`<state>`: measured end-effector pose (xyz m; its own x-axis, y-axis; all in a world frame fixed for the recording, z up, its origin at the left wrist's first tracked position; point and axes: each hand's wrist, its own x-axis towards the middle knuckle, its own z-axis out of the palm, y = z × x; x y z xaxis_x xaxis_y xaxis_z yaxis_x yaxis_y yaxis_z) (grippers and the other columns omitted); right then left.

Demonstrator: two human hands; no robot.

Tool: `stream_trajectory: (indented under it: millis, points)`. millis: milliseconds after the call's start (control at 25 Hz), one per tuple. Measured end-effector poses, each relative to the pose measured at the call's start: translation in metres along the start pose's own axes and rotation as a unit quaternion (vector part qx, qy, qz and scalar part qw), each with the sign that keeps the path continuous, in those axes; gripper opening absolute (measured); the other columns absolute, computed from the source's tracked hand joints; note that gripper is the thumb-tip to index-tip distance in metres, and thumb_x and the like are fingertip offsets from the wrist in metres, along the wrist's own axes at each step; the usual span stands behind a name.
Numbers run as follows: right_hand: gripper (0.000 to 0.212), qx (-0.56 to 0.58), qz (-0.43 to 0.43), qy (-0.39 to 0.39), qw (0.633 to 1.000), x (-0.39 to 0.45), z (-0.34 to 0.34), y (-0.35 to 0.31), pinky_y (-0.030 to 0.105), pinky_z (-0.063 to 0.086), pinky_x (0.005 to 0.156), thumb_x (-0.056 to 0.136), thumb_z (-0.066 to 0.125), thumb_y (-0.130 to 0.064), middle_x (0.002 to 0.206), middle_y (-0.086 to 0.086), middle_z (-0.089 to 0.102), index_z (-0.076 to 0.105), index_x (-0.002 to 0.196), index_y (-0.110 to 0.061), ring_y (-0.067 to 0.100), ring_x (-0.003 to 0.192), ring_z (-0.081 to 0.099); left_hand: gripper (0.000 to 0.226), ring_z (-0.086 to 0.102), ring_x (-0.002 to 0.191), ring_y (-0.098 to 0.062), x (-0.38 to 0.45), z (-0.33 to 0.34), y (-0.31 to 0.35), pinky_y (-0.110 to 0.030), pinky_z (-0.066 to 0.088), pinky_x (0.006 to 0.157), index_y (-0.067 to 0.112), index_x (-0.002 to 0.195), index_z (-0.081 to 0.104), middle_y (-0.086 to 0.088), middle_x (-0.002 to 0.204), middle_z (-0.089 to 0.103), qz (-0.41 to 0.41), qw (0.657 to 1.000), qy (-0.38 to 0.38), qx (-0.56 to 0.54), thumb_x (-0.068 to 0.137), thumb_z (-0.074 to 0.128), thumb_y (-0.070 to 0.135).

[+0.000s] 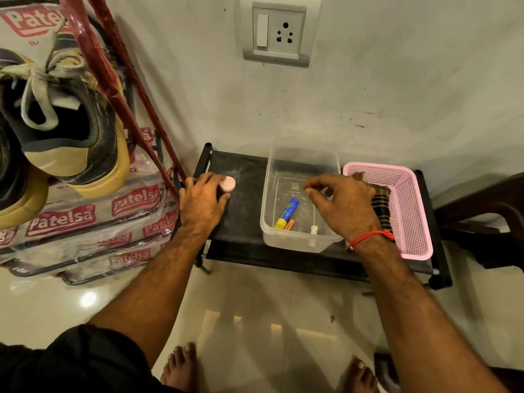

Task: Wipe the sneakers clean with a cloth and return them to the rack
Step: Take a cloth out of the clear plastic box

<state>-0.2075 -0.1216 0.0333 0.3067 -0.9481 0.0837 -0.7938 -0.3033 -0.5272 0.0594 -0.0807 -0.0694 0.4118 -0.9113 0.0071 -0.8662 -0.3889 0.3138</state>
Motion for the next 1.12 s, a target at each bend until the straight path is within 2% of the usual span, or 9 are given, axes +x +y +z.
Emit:
stream_trajectory:
  millis: [120, 280, 440, 520, 680, 760, 880, 1000, 1120]
  points:
    - [0.016, 0.012, -0.006, -0.003, 1.0, 0.0, 0.003, 0.001, 0.034, 0.023, 0.091, 0.096, 0.066, -0.032, 0.106, -0.007, 0.072, 0.075, 0.107, -0.027, 0.017, 0.105, 0.061, 0.053, 0.044, 0.13, -0.035, -0.001, 0.004, 0.005, -0.05, 0.034, 0.107, 0.026, 0.138, 0.051, -0.006, 0.139, 0.061, -0.006, 1.0, 0.002, 0.008, 0.093, 0.069, 0.045]
    - [0.017, 0.024, -0.016, -0.015, 0.999, 0.001, 0.006, 0.001, 0.038, 0.031, 0.098, 0.096, 0.065, -0.032, 0.106, -0.005, 0.073, 0.074, 0.109, -0.024, 0.017, 0.104, 0.062, 0.046, 0.047, 0.13, -0.035, -0.006, 0.006, 0.008, -0.05, 0.032, 0.105, 0.029, 0.134, 0.053, -0.006, 0.129, 0.067, -0.019, 1.0, 0.017, -0.017, 0.093, 0.068, 0.044]
    - [0.019, 0.066, -0.037, 0.006, 0.997, 0.0, 0.008, -0.002, 0.044, 0.05, 0.097, 0.096, 0.066, -0.028, 0.102, -0.002, 0.074, 0.075, 0.109, -0.019, 0.012, 0.093, 0.063, 0.051, 0.052, 0.122, -0.027, -0.004, -0.022, 0.026, -0.054, 0.041, 0.106, 0.034, 0.135, 0.054, 0.017, 0.117, 0.067, -0.026, 0.964, 0.095, -0.247, 0.09, 0.072, 0.05]
    - [0.025, 0.166, -0.015, 0.027, 0.986, -0.001, 0.005, -0.01, 0.031, 0.057, 0.086, 0.097, 0.065, -0.03, 0.105, 0.0, 0.074, 0.073, 0.116, -0.016, 0.007, 0.089, 0.063, 0.052, 0.053, 0.117, -0.018, -0.003, -0.048, 0.05, -0.048, 0.045, 0.101, 0.039, 0.133, 0.053, 0.036, 0.107, 0.058, 0.053, 0.931, 0.134, -0.336, 0.087, 0.075, 0.05]
    - [0.038, 0.338, 0.066, 0.011, 0.939, 0.0, -0.004, -0.019, 0.018, 0.052, 0.063, 0.097, 0.063, -0.031, 0.104, 0.002, 0.074, 0.063, 0.132, -0.016, 0.003, 0.07, 0.065, 0.065, 0.047, 0.118, -0.011, -0.01, -0.069, 0.1, -0.034, 0.028, 0.091, 0.035, 0.14, 0.05, 0.036, 0.118, 0.056, 0.258, 0.929, 0.111, -0.239, 0.083, 0.071, 0.057]
    - [0.037, 0.31, 0.061, 0.015, 0.949, 0.0, -0.007, -0.014, 0.022, 0.056, 0.068, 0.095, 0.067, -0.026, 0.095, -0.001, 0.075, 0.064, 0.13, -0.017, 0.002, 0.075, 0.068, 0.065, 0.049, 0.118, -0.016, -0.012, -0.06, 0.105, -0.034, 0.027, 0.09, 0.029, 0.139, 0.056, 0.026, 0.121, 0.059, 0.293, 0.925, 0.111, -0.217, 0.083, 0.067, 0.061]
    - [0.032, 0.288, 0.087, 0.01, 0.954, 0.002, -0.01, -0.008, 0.039, 0.058, 0.089, 0.091, 0.072, -0.03, 0.1, -0.001, 0.073, 0.067, 0.121, -0.018, 0.014, 0.098, 0.068, 0.063, 0.055, 0.113, -0.021, -0.011, -0.049, 0.103, -0.043, 0.037, 0.09, 0.026, 0.132, 0.063, 0.016, 0.119, 0.067, 0.303, 0.924, 0.103, -0.208, 0.082, 0.064, 0.066]
    - [0.03, 0.262, 0.102, -0.009, 0.96, 0.005, -0.012, -0.005, 0.035, 0.055, 0.091, 0.09, 0.073, -0.031, 0.101, -0.005, 0.068, 0.065, 0.117, -0.019, 0.01, 0.096, 0.064, 0.069, 0.052, 0.118, -0.021, -0.013, -0.048, 0.108, -0.04, 0.031, 0.093, 0.028, 0.138, 0.057, 0.016, 0.125, 0.066, 0.311, 0.927, 0.056, -0.201, 0.08, 0.065, 0.066]
    - [0.033, 0.076, 0.062, -0.015, 0.995, 0.003, -0.015, 0.004, 0.035, 0.048, 0.091, 0.09, 0.073, -0.033, 0.1, -0.007, 0.066, 0.064, 0.12, -0.021, 0.013, 0.097, 0.06, 0.064, 0.041, 0.132, -0.02, -0.013, -0.046, 0.108, -0.039, 0.026, 0.096, 0.036, 0.142, 0.053, 0.013, 0.142, 0.057, 0.289, 0.946, -0.013, -0.149, 0.085, 0.073, 0.055]
